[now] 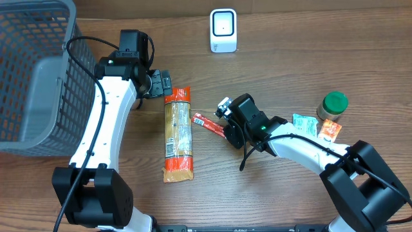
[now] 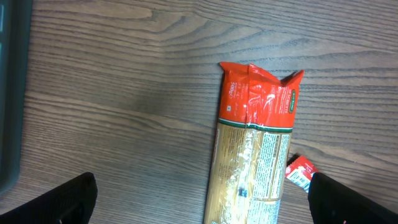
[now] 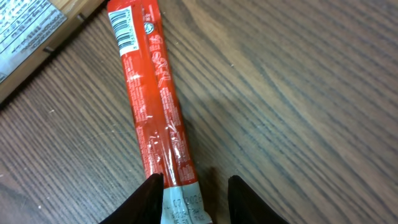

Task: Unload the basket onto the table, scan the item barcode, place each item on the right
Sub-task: 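Lower the right gripper onto the red snack bar and grasp it, then lift the red snack bar and carry it right with the right gripper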

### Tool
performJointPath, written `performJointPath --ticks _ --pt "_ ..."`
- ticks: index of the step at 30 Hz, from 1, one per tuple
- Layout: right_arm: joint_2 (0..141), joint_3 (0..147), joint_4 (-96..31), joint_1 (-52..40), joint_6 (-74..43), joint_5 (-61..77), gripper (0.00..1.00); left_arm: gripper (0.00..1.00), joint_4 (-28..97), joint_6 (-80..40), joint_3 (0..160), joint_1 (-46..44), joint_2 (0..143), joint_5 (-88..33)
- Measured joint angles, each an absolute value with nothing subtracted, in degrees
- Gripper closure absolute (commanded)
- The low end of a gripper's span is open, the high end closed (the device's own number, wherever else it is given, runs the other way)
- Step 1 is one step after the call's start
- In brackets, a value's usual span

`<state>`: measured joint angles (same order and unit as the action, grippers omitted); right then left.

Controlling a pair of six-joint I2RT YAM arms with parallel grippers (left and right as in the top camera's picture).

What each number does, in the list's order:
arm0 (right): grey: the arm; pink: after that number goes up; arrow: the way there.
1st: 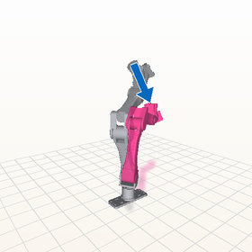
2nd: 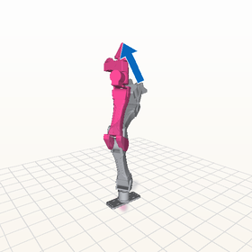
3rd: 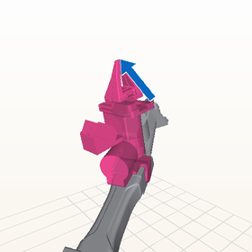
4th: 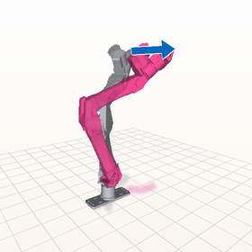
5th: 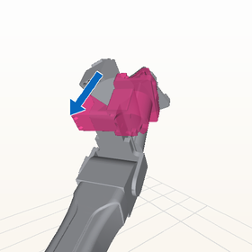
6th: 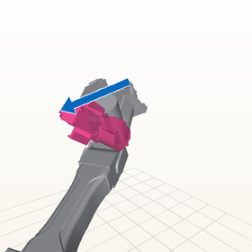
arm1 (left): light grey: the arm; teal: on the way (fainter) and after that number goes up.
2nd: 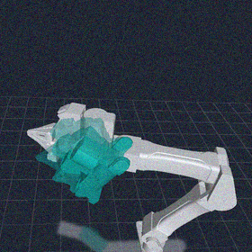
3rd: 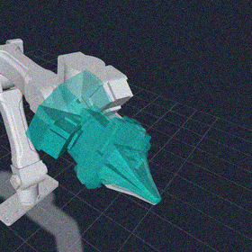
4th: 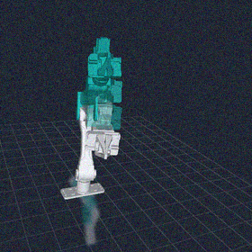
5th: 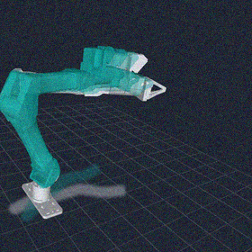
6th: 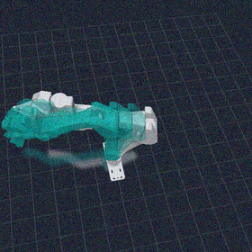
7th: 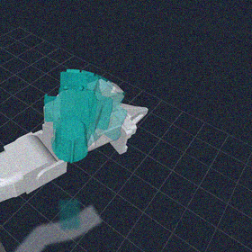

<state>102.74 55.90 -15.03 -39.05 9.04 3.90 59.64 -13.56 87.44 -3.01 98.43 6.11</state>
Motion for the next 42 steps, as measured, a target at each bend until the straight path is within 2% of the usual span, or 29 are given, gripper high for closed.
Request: performJointPath --ticks 6,9,17,20,29,32,37,40,42 --pt "104.33 55.9 -14.94 -39.05 9.08 5.15 0.64 0.0 59.66 -13.56 87.44 -3.01 98.43 6.11" --pt "105.86 55.9 -14.57 -39.05 8.99 5.15 0.77 0.0 59.66 -13.56 87.44 -3.01 98.43 6.11" --pt "104.75 56.38 -20.88 -39.27 4.1 0.51 0.78 0.0 59.64 -13.56 87.44 -3.01 98.43 6.11" --pt "103.7 56.36 -24.18 -39.24 2.63 -1.08 0.77 0.0 59.66 -13.56 87.44 -3.01 98.43 6.11" --pt "103.2 56.25 -25.45 -39.24 0.54 -3.07 0.61 0.0 59.64 -13.56 87.44 -3.01 98.43 6.11" --pt "103.13 56.23 -25.41 -39.24 0.25 -3.31 0.61 0.0 59.64 -13.56 87.44 -3.01 98.43 6.11" --pt "103.13 56.23 -25.45 -39.24 0.05 -2.9 0.75 0.0 59.64 -13.56 87.44 -3.01 98.43 6.11" --pt "103.13 56.18 -25.69 -39.24 0.51 -1.91 0.94 0.0 59.64 -13.56 87.44 -3.01 98.43 6.11" --pt "103.02 56.18 -26.26 -39.24 0.23 -1.69 0.96 0.0 59.64 -13.56 87.44 -3.01 98.43 6.11"
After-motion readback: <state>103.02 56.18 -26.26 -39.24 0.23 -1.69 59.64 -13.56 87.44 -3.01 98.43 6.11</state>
